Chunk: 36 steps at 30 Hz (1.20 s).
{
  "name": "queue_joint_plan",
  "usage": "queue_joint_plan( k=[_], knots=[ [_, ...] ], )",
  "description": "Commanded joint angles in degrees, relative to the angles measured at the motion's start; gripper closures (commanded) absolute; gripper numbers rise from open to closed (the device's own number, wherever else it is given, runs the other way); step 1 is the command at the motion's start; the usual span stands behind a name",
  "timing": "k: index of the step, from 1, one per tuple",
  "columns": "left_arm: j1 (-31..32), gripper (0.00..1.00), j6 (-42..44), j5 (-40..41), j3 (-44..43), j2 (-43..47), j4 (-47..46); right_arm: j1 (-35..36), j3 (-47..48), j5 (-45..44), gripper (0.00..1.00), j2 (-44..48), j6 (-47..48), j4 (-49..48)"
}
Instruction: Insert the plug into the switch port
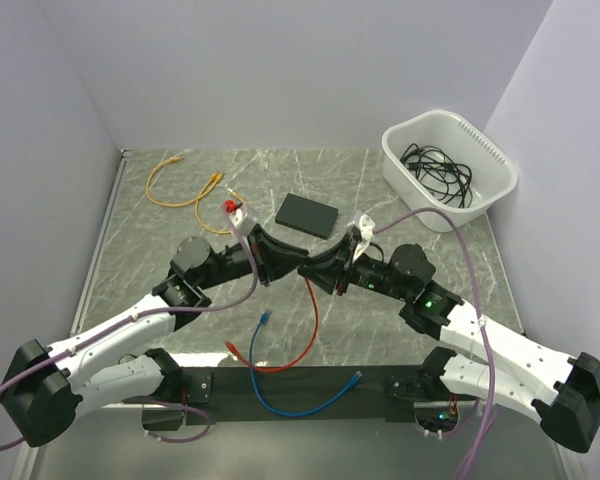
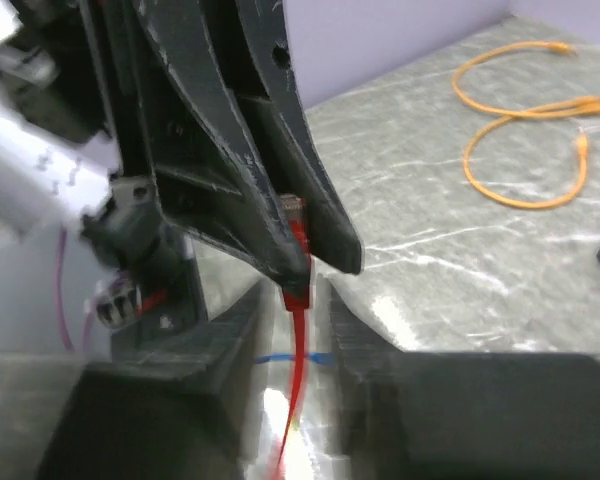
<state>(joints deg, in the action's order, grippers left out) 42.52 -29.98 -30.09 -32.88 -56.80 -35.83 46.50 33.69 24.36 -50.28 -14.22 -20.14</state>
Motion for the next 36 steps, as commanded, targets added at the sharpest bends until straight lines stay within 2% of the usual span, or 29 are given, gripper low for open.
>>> queue_joint_plan(
  k=[1, 2, 3, 8, 12, 16, 21, 27, 36],
  knots=[
    [0.0, 1.0, -1.6, 9.7, -8.1, -1.4, 12.6, -0.3, 6.6, -8.2, 0.53, 0.5, 1.7, 2.1],
    [0.1, 0.99, -3.3, 12.1, -11.8, -2.9, 18.4, -0.2, 8.2, -11.5, 0.43, 0.9, 2.3, 3.5],
    [0.5, 1.0, -4.2, 14.1, -13.2, -3.3, 20.2, -0.2, 9.0, -13.2, 0.3, 1.1, 2.6, 5.9],
    [2.6, 0.99, -9.2, 25.9, -15.5, -5.2, 22.9, 1.6, 13.2, -20.1, 0.26, 0.8, 5.7, 12.2],
    [4.8, 0.99, -10.8, 30.0, -16.7, -7.2, 24.1, 5.2, 14.2, -28.8, 0.28, -0.3, 7.9, 15.9],
    [6.3, 1.0, -11.5, 32.8, -18.1, -8.6, 24.1, 8.1, 15.0, -33.8, 0.32, -3.0, 9.6, 16.8],
    [7.2, 0.99, -12.2, 34.7, -18.6, -9.1, 24.1, 9.0, 16.1, -34.3, 0.43, -6.8, 10.1, 17.3],
    [7.3, 1.0, -12.3, 35.9, -17.9, -8.1, 24.1, 9.0, 15.5, -34.1, 0.5, -7.1, 9.9, 17.1],
    [7.3, 0.99, -11.8, 40.3, -17.0, -5.6, 26.3, 9.6, 11.7, -31.7, 0.5, -2.5, 8.4, 17.4]
  ],
)
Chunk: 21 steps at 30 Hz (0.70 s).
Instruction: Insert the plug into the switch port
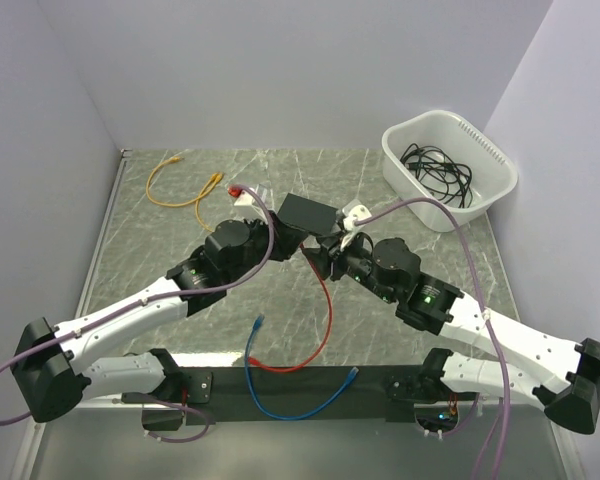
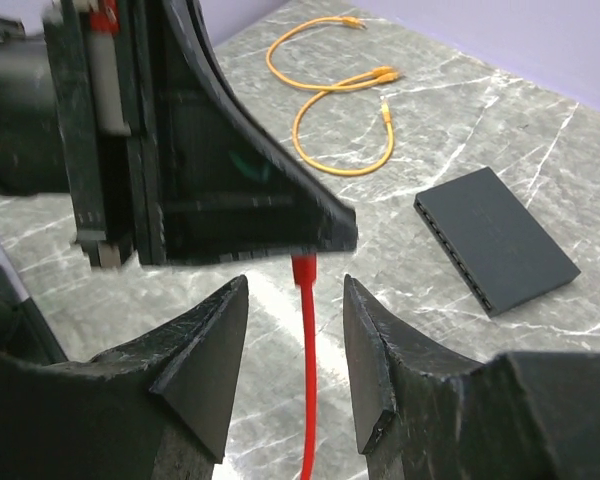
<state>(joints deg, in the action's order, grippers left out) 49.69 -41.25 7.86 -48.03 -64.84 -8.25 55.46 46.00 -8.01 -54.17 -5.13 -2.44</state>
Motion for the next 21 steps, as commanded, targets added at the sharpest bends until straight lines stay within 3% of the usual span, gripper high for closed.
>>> queue_joint_plan(
  k=[1, 14, 21],
  knots=[
    [0.2, 0.99, -0.5, 2.4, -2.0, 2.6, -1.2, 0.6, -0.7, 0.6, 0.5, 1.1, -0.8, -0.2],
    [0.2, 1.0, -0.9, 0.7, -2.2, 2.3, -1.7, 1.1, 2.4, -2.9, 0.5, -6.9, -0.8, -2.0],
    [0.2, 1.0, -0.9, 0.2, -1.9, 3.1, -1.8, 1.0, 4.9, -5.0, 0.57, -10.5, -1.1, -4.2]
  ],
)
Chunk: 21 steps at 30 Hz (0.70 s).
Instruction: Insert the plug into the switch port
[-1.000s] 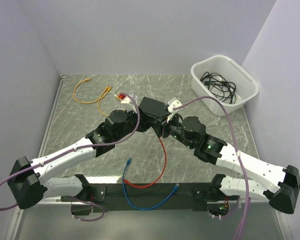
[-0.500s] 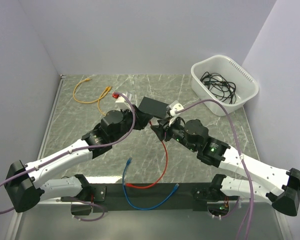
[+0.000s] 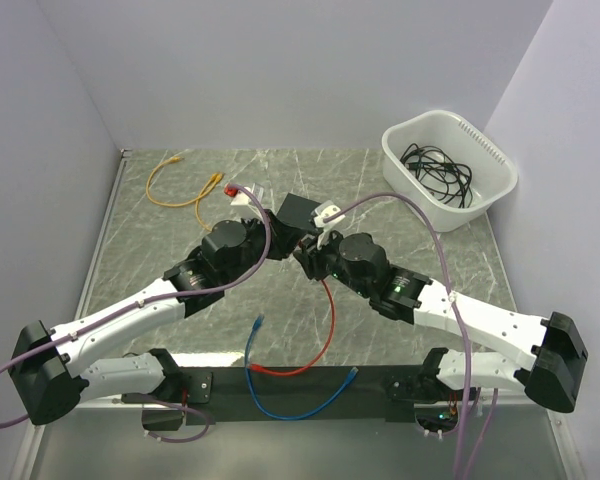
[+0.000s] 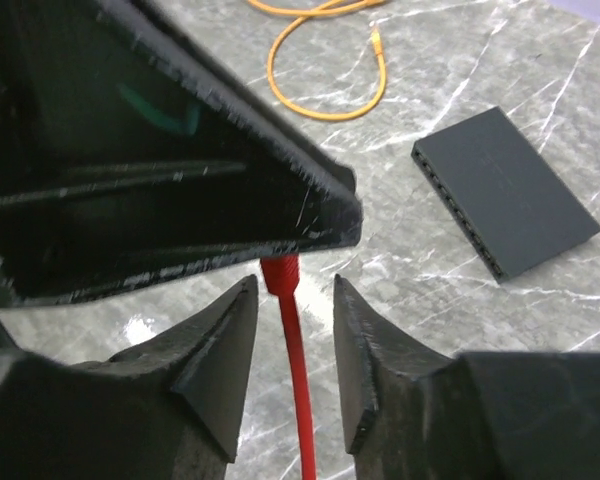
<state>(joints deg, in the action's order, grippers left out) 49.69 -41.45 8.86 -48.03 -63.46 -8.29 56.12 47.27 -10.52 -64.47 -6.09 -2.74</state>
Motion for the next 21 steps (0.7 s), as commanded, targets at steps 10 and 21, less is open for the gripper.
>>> queue_joint_plan(
  k=[10, 21],
  knots=[
    [0.2, 0.98, -0.9, -3.2, -0.2, 2.9, -4.3, 0.3, 2.4, -0.9, 1.0, 0.6, -0.2, -8.0],
    [0.1, 0.2, 2.5, -0.9, 5.1, 9.7, -10.0, -3.6, 0.1, 9.5, 1.0, 5.7, -3.4, -8.4]
  ],
)
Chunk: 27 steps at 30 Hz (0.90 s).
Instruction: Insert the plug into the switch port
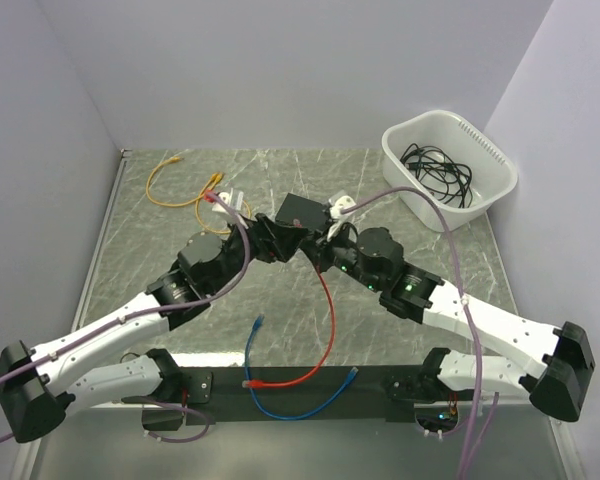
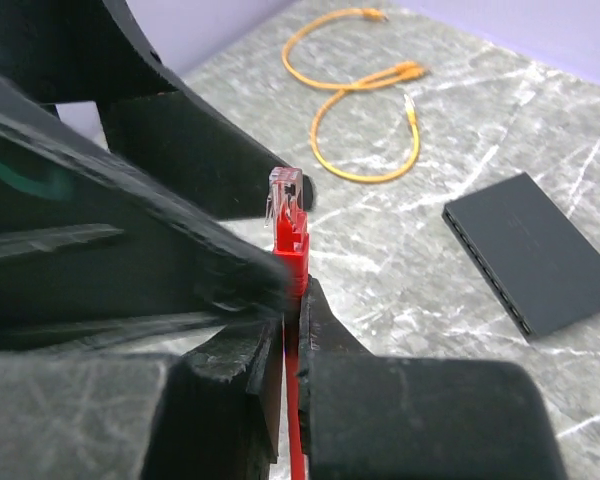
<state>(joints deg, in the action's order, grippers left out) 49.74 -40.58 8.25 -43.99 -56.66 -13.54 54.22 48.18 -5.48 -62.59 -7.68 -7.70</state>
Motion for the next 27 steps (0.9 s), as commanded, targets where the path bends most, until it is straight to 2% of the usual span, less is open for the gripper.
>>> queue_joint_plan(
  k=[1, 2, 5, 6, 8, 13, 15, 20, 27],
  knots=[
    [0.0, 0.15, 2.0, -0.2, 1.7, 3.7, -5.3, -2.2, -1.1, 5.3, 1.0, 4.3, -2.2, -3.6],
    [0.1, 0.07, 2.4, -0.3, 2.4, 4.7, -6.1, -3.7, -1.3, 7.6, 1.0, 4.8, -3.1, -4.1],
    [0.0, 0.03, 4.1, -1.4, 5.9, 9.9, -9.3, -6.9, -2.7, 16.2, 1.0, 6.1, -5.3, -6.2],
    [-0.1, 0.08, 5.2, -2.4, 8.4, 12.8, -11.0, -7.5, -2.9, 21.8, 1.0, 6.2, -5.9, -7.0],
    [-0.3, 0.14, 6.4, -6.6, 10.7, 15.6, -15.1, -9.3, -3.5, 27.9, 1.0, 6.2, -7.7, -9.9],
    [-0.4, 0.15, 10.5, -15.8, 16.2, 22.1, -22.4, -10.9, -2.6, 47.1, 1.0, 2.8, -12.1, -15.8],
    [-0.5, 0.15, 11.4, -19.6, 17.4, 23.1, -23.5, -10.8, -1.6, 50.5, 1.0, 0.9, -13.8, -17.7],
    [-0.5, 0.19, 13.1, -22.2, 16.4, 22.7, -21.9, -10.9, 0.7, 60.2, 1.0, -2.2, -18.1, -22.2],
    [-0.5, 0.26, 13.5, -22.8, 15.6, 19.9, -21.4, -10.9, 0.9, 61.1, 1.0, -3.2, -20.0, -24.2]
  ],
)
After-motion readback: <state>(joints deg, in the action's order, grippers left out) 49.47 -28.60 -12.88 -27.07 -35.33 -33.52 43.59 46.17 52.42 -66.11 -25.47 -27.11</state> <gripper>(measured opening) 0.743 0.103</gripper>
